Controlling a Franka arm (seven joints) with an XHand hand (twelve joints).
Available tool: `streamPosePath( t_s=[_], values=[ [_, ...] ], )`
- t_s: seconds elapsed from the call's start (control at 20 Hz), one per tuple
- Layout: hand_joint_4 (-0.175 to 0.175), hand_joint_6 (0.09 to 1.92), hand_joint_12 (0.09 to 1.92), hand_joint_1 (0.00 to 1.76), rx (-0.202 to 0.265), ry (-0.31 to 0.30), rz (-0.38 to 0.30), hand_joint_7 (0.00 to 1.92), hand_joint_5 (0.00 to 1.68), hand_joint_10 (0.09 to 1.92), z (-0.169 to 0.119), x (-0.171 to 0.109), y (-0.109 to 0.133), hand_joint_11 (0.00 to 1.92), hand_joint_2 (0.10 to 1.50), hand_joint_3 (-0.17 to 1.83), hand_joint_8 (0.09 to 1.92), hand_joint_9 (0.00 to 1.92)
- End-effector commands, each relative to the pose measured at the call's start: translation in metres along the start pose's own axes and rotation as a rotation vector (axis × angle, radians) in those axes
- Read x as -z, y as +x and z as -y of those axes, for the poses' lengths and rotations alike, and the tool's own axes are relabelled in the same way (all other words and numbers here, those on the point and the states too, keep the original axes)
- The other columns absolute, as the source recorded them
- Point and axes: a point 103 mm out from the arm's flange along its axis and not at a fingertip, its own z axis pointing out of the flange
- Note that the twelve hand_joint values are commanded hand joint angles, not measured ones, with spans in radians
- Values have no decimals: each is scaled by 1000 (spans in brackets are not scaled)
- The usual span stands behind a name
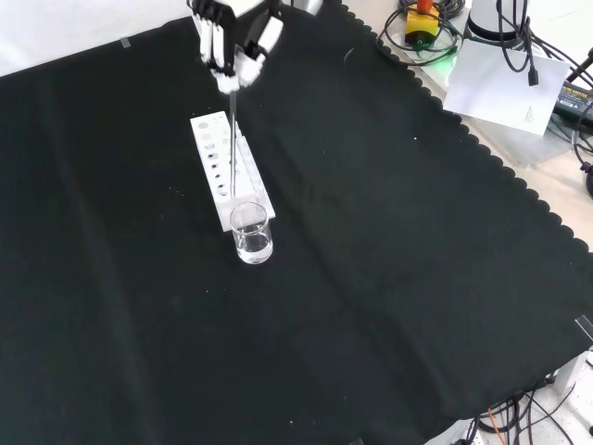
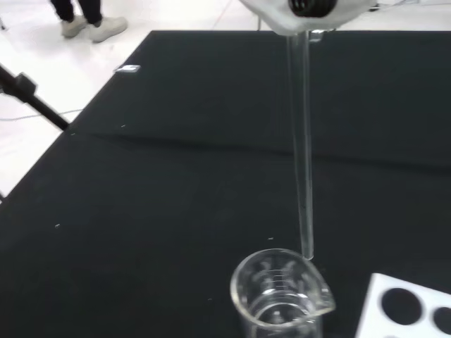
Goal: Stir in the beaker to the left of the white test tube rack with the glass rod.
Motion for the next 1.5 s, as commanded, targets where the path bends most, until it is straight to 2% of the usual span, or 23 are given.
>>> streamPosePath(
  t_s=[0.05,0.5,0.95,1.5],
  values=[
    [-175,87,522,1316,45,14,-2,1182,1409,853,-13,-11,24,1638,1092,-175,1001,1556],
    [-175,87,521,1316,39,37,-14,1182,1409,853,-17,-23,15,1638,1092,-175,1002,1556],
    [-175,87,520,1316,19,89,3,1181,1410,854,-23,-64,-1,1639,1092,-175,1002,1556],
    [-175,87,520,1316,25,127,15,1182,1411,855,-36,-93,1,1639,1092,-175,1001,1553]
  ],
)
